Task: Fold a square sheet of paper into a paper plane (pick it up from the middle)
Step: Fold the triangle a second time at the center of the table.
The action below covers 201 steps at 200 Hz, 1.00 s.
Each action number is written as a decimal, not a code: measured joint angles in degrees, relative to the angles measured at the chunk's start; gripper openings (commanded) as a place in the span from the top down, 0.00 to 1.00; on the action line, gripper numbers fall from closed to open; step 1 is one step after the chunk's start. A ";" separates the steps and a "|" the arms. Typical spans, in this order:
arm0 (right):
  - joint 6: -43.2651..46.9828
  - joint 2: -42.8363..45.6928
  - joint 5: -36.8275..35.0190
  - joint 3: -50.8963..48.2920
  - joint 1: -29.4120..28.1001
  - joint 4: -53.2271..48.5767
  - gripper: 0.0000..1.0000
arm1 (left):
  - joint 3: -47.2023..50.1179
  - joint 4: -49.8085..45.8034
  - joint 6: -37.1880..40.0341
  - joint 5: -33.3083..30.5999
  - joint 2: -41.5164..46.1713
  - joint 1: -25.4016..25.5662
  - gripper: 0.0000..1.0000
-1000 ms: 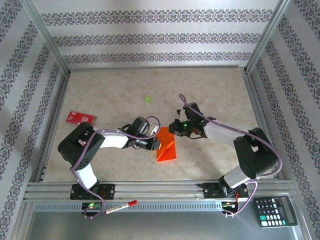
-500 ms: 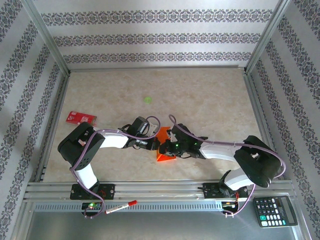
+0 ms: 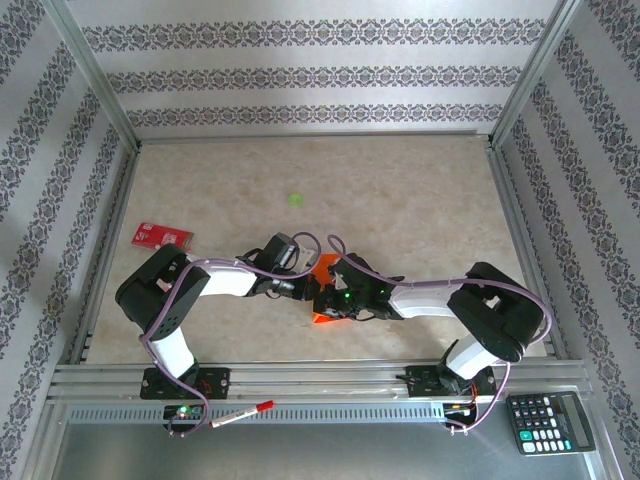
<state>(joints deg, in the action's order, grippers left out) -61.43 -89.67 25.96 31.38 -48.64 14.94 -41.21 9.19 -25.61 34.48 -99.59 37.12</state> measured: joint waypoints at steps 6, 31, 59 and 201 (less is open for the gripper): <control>0.02 -0.11 0.00 0.00 0.00 0.11 1.00 | 0.00 0.00 0.02 0.00 0.00 0.00 1.00; 0.02 -0.74 0.00 -0.04 0.00 0.35 1.00 | -0.02 -0.09 0.02 0.00 0.00 0.00 1.00; 0.02 -1.05 0.00 -0.33 0.00 0.46 1.00 | -0.02 -0.13 0.02 -0.02 0.00 0.00 1.00; -0.17 -2.23 -0.90 -2.10 -1.05 3.76 1.00 | -1.09 -1.95 0.02 -0.09 -0.33 0.04 1.00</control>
<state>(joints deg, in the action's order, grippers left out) -61.60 -91.90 25.06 29.28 -49.69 18.70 -42.30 7.25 -25.58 34.39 -99.92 37.17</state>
